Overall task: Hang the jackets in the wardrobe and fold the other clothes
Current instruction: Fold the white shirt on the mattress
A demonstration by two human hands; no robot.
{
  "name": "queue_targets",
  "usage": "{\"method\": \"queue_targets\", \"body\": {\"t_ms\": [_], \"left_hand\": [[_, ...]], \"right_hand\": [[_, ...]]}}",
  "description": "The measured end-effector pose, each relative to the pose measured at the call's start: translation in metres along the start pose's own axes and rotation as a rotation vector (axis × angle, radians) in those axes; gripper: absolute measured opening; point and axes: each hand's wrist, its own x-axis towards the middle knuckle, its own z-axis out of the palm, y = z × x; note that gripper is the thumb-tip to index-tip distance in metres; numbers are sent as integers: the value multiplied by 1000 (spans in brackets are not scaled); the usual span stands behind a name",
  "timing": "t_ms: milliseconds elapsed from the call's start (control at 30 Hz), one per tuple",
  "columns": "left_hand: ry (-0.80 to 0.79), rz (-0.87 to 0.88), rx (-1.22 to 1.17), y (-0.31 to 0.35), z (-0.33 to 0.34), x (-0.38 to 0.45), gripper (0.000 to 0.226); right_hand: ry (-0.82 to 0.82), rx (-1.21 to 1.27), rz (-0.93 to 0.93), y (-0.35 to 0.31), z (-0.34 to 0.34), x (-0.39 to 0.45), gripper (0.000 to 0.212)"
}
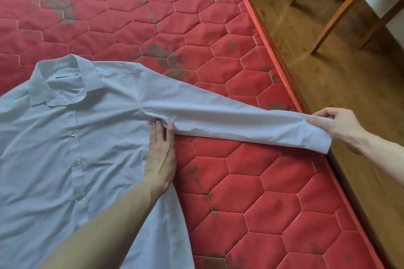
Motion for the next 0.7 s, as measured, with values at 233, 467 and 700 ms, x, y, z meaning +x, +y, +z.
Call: {"method": "queue_targets", "body": {"t_ms": [233, 467, 700], "left_hand": [[-10, 165, 221, -2, 1, -24, 81], [12, 86, -24, 2, 4, -22, 64], [-148, -27, -454, -3, -16, -13, 60]], "right_hand": [[365, 553, 303, -1, 10, 11, 42], [175, 731, 439, 13, 40, -20, 15], [347, 369, 105, -51, 53, -46, 21]]}}
